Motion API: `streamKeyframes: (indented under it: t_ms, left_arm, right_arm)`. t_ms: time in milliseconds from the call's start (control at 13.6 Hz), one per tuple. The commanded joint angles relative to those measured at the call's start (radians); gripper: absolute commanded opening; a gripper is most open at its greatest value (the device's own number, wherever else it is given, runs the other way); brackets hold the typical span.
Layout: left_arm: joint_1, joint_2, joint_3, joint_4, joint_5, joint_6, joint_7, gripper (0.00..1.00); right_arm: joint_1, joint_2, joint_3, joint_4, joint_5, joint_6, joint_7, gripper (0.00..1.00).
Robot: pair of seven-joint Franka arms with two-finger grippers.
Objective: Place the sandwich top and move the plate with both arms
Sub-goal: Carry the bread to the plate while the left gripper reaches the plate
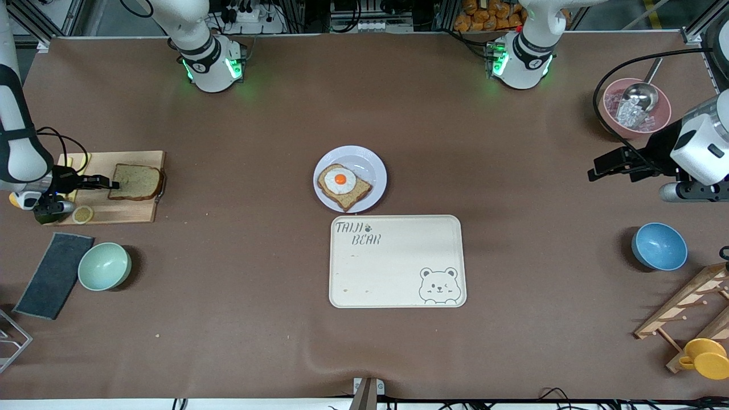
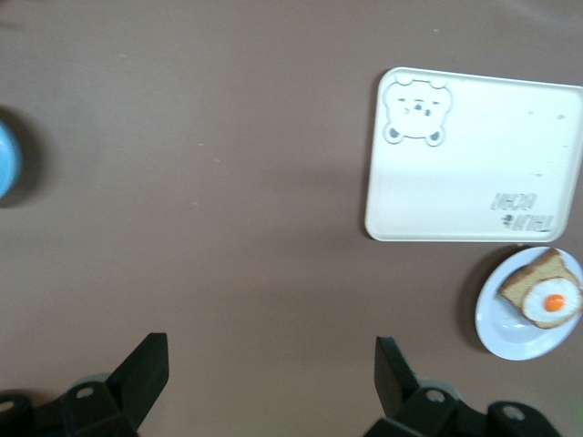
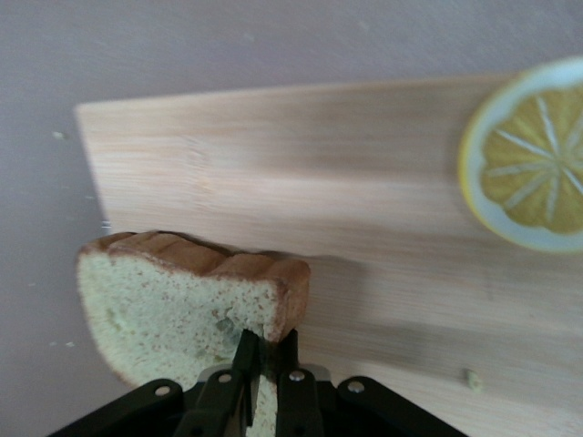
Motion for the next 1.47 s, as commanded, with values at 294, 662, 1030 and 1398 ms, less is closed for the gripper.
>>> streamKeyframes:
  t_ms: [294,662,1030,1398]
  left_arm:
    - [0.002,0.03,-0.001,-0.007,-0.137,0.009,0.004,1.0]
    - [-0.014,0.068,-0.02,-0.047,-0.185,0.035,0.009,1.0]
    - [-0.025,0.044,-0.032,-0.192,-0.308,0.052,0.033,1.0]
    - [-0.015,0.018,-0.032,-0.41,-0.497,0.166,0.217,1.0]
  right_arm:
    - [0.142,-0.068,0.005,0.107,0.023,-0.22,0.002,0.0]
    - [0.335,-0.082,0.012,0.109,0.158,-0.305,0.146,0.0]
    - [0.554,-0.086,0.011,0.109,0.281,-0.288,0.31,0.0]
    - [0.669,-0.086,0.011,0.104,0.373,-0.273,0.363,0.0]
